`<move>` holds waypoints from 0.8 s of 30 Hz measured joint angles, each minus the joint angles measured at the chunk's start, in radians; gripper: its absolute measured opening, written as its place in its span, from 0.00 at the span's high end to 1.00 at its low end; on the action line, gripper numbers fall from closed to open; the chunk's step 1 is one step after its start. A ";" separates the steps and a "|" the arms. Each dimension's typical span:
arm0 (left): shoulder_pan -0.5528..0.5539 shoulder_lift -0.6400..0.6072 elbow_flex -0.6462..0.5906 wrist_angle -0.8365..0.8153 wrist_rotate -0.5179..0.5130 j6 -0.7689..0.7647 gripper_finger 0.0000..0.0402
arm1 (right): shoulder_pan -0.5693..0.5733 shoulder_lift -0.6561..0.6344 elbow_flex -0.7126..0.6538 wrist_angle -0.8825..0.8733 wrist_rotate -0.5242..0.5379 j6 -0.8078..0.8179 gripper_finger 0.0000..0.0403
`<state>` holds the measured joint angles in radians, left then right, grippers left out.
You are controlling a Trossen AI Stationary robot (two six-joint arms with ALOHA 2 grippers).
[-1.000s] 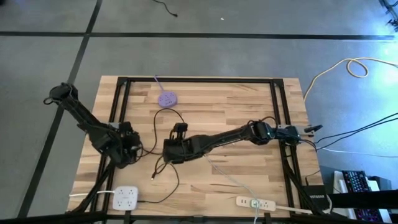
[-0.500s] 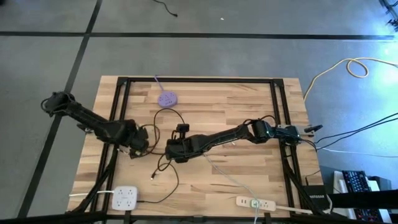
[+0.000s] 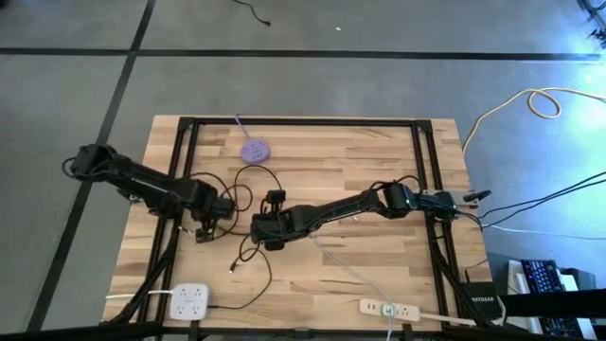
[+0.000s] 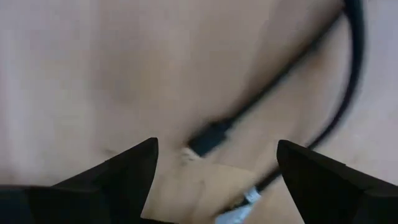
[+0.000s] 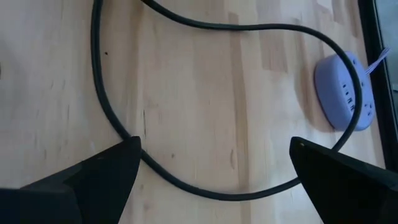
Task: Insert USB
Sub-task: Insert the black usb cable into the purple outlet extension
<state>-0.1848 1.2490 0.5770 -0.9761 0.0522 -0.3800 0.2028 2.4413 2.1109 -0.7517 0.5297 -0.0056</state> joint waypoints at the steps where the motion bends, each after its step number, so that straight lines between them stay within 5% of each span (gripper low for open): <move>1: -0.005 0.020 0.000 0.004 0.000 0.000 0.22 | 0.000 0.000 0.000 0.000 0.000 0.002 0.03; 16: -0.030 0.165 0.003 -0.025 -0.060 -0.046 0.23 | 0.046 0.000 0.000 0.051 -0.105 0.047 0.03; 24: -0.033 0.166 0.002 0.001 -0.052 -0.055 0.54 | 0.067 -0.001 0.000 0.032 -0.113 0.055 0.03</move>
<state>-0.2173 1.4147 0.5792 -0.9748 -0.0002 -0.4347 0.2696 2.4405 2.1109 -0.7200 0.4162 0.0497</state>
